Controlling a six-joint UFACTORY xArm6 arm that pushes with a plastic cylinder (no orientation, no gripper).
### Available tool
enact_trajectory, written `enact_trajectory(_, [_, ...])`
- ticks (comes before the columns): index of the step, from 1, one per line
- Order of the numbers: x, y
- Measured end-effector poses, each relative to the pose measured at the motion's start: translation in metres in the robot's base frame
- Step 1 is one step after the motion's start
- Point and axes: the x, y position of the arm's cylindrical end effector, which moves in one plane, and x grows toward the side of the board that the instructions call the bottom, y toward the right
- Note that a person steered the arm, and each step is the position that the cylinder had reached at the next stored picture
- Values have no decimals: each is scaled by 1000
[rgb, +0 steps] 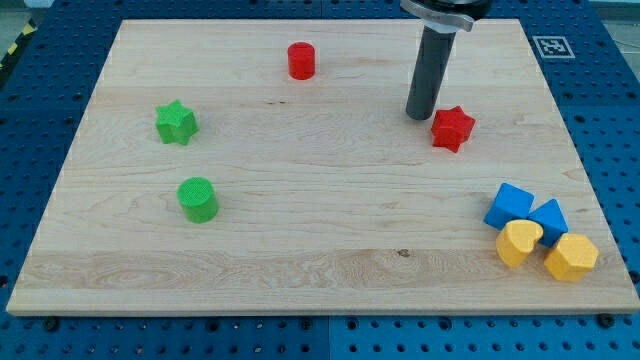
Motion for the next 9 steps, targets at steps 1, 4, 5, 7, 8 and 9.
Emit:
enact_trajectory(1, [13, 10])
enact_trajectory(4, [39, 20])
enact_trajectory(5, [40, 20])
enact_trajectory(7, [40, 18])
enact_trajectory(8, [37, 42])
enact_trajectory(9, [27, 58])
